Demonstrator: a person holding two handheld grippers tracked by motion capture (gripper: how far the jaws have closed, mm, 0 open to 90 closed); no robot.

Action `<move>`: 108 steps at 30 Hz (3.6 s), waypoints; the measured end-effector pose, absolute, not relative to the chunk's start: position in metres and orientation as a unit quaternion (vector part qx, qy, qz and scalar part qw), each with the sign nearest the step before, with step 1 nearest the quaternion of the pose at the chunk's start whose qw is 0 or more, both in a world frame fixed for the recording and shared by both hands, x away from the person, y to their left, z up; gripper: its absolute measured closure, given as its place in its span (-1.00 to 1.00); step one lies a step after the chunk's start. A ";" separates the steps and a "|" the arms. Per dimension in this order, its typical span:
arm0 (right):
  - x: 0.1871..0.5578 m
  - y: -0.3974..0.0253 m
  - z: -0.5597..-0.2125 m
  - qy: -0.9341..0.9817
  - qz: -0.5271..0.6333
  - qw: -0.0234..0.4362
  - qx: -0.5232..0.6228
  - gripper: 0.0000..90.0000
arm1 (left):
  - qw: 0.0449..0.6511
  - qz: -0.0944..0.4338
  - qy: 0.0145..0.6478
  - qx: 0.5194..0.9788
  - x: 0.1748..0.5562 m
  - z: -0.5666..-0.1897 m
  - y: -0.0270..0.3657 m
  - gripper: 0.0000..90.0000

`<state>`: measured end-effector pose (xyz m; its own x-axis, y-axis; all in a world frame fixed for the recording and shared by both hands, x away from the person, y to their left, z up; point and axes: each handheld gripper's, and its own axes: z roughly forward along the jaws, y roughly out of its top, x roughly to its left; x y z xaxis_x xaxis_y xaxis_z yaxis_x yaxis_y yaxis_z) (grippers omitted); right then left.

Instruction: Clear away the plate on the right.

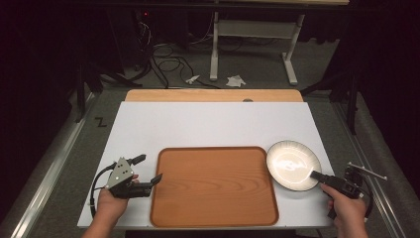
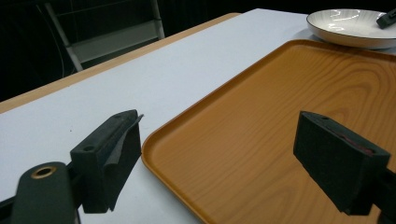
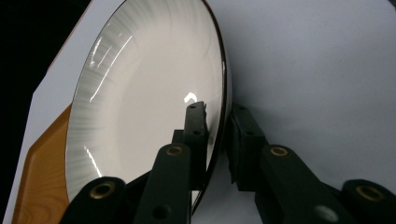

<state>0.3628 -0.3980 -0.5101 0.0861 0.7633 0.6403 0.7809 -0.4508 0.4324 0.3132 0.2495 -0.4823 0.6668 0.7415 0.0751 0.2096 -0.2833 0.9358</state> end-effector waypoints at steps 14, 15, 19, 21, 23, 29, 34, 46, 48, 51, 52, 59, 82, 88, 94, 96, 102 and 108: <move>0.361 -0.404 -0.510 -0.503 -0.461 0.029 -0.730 0.90 | 0.510 0.261 0.316 0.757 0.314 -0.482 0.250 -0.65; 0.361 -0.404 -0.509 -0.503 -0.465 0.026 -0.729 0.90 | 0.509 0.262 0.316 0.756 0.314 -0.482 0.250 -0.65; 0.360 -0.404 -0.506 -0.504 -0.464 0.024 -0.728 0.89 | 0.511 0.263 0.317 0.754 0.313 -0.482 0.251 -0.65; 0.360 -0.404 -0.505 -0.503 -0.465 0.021 -0.728 0.89 | 0.511 0.263 0.317 0.754 0.313 -0.482 0.251 -0.65; 0.359 -0.404 -0.504 -0.506 -0.468 0.016 -0.725 0.89 | 0.512 0.264 0.318 0.753 0.313 -0.482 0.252 -0.65; 0.357 -0.404 -0.502 -0.506 -0.474 0.015 -0.720 0.88 | 0.515 0.265 0.316 0.751 0.312 -0.481 0.252 -0.65; 0.356 -0.404 -0.497 -0.504 -0.484 0.014 -0.715 0.88 | 0.520 0.267 0.318 0.747 0.312 -0.480 0.253 -0.65; 0.360 -0.387 -0.473 -0.527 -0.497 0.007 -0.690 0.89 | 0.524 0.272 0.321 0.740 0.311 -0.480 0.255 -0.65; 0.363 -0.382 -0.469 -0.529 -0.499 0.007 -0.686 0.89 | 0.525 0.273 0.322 0.739 0.311 -0.479 0.257 -0.65; 0.369 -0.372 -0.464 -0.538 -0.498 0.007 -0.680 0.88 | 0.527 0.274 0.323 0.737 0.311 -0.479 0.258 -0.65; 0.369 -0.372 -0.464 -0.538 -0.498 0.007 -0.680 0.88 | 0.527 0.274 0.323 0.737 0.311 -0.479 0.258 -0.65; 0.381 -0.354 -0.458 -0.548 -0.504 0.015 -0.668 0.89 | 0.528 0.276 0.323 0.735 0.310 -0.479 0.258 -0.65; 0.405 -0.280 -0.459 -0.592 -0.523 0.060 -0.611 0.89 | 0.526 0.274 0.330 0.734 0.302 -0.482 0.267 -0.66; 0.404 -0.267 -0.464 -0.606 -0.515 0.072 -0.602 0.88 | 0.524 0.276 0.323 0.738 0.297 -0.480 0.266 -0.67; 0.403 -0.252 -0.466 -0.622 -0.511 0.083 -0.587 0.88 | 0.526 0.277 0.325 0.735 0.296 -0.481 0.269 -0.67; 0.403 -0.247 -0.466 -0.627 -0.509 0.086 -0.583 0.88 | 0.528 0.278 0.324 0.734 0.296 -0.480 0.270 -0.67; 0.400 -0.233 -0.469 -0.643 -0.498 0.092 -0.575 0.88 | 0.529 0.277 0.322 0.735 0.296 -0.480 0.271 -0.67; 0.400 -0.217 -0.472 -0.661 -0.487 0.097 -0.563 0.88 | 0.530 0.277 0.322 0.734 0.296 -0.480 0.272 -0.67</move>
